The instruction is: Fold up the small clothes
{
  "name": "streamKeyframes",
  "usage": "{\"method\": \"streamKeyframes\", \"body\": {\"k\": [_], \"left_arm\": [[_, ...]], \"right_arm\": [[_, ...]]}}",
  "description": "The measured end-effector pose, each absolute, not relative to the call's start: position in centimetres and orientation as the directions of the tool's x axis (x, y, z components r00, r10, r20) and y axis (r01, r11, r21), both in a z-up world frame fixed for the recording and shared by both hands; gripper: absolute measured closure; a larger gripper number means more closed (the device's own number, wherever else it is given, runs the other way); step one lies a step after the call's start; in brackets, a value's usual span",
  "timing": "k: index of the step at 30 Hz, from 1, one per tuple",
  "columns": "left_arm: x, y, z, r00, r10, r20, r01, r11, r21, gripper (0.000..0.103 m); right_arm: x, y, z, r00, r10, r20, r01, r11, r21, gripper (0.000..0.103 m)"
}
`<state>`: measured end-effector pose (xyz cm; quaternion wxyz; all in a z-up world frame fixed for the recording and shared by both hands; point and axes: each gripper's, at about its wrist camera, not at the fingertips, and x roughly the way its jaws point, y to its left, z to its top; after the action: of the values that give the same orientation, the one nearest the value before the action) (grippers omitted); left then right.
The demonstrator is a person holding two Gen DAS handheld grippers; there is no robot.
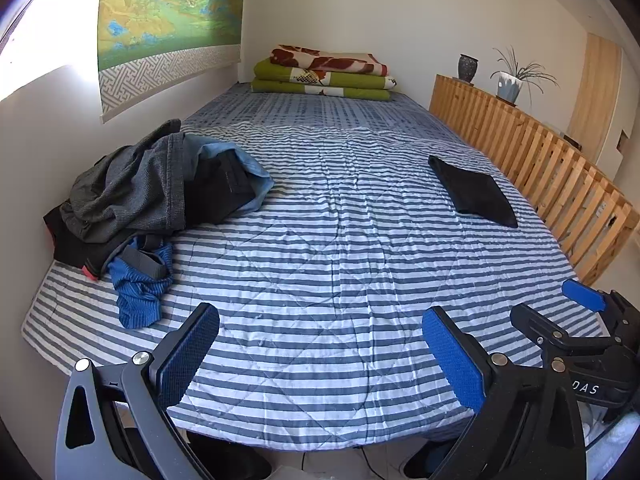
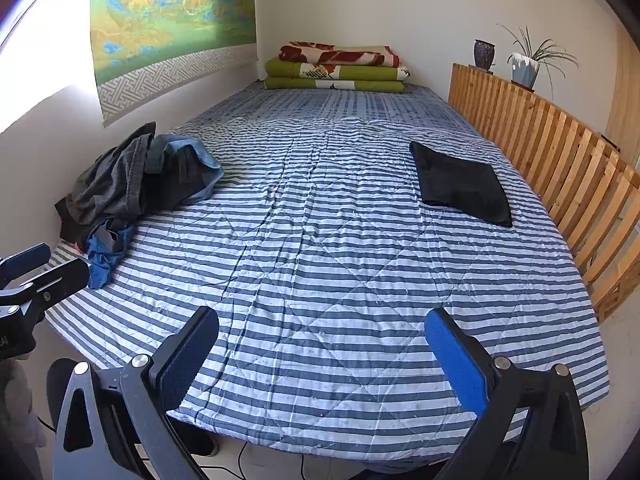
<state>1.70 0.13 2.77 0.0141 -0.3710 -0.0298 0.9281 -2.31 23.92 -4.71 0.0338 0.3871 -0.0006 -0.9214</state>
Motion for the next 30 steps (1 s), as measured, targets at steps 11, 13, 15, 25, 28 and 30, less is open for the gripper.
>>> {"method": "streamKeyframes", "body": {"k": [11,13,15,25,28,30], "left_arm": [[1.3,-0.4,2.7,-0.725,0.034,-0.688,0.012,-0.998,-0.062,0.000],[1.2,-0.6,2.4,-0.723,0.033,-0.690,0.017,-0.998,-0.065,0.000],[1.1,-0.8,2.2,-0.719,0.031,-0.694,0.020,-0.998,-0.066,0.000],[0.1,-1.7,1.3,-0.706,0.009,-0.708,0.048,-0.997,-0.061,0.000],[-0.1,-2.3,1.2,-0.704,-0.004,-0.710,0.063,-0.996,-0.057,0.000],[-0.2,-2.6,1.1,-0.703,-0.012,-0.711,0.072,-0.996,-0.054,0.000]], "right_arm": [[-2.5,22.9,-4.4,-0.707,-0.058,-0.704,0.071,-0.997,0.011,0.002],[-2.6,22.5,-4.3,-0.710,-0.049,-0.703,0.068,-0.998,0.001,0.002],[-2.8,22.1,-4.1,-0.712,-0.041,-0.701,0.069,-0.998,-0.012,0.002],[-3.7,20.9,-3.9,-0.718,-0.045,-0.695,0.078,-0.997,-0.016,0.002],[-4.1,20.4,-4.0,-0.715,-0.060,-0.697,0.093,-0.996,-0.011,0.002],[-4.4,20.0,-4.1,-0.712,-0.071,-0.699,0.109,-0.994,-0.010,0.002]]}}
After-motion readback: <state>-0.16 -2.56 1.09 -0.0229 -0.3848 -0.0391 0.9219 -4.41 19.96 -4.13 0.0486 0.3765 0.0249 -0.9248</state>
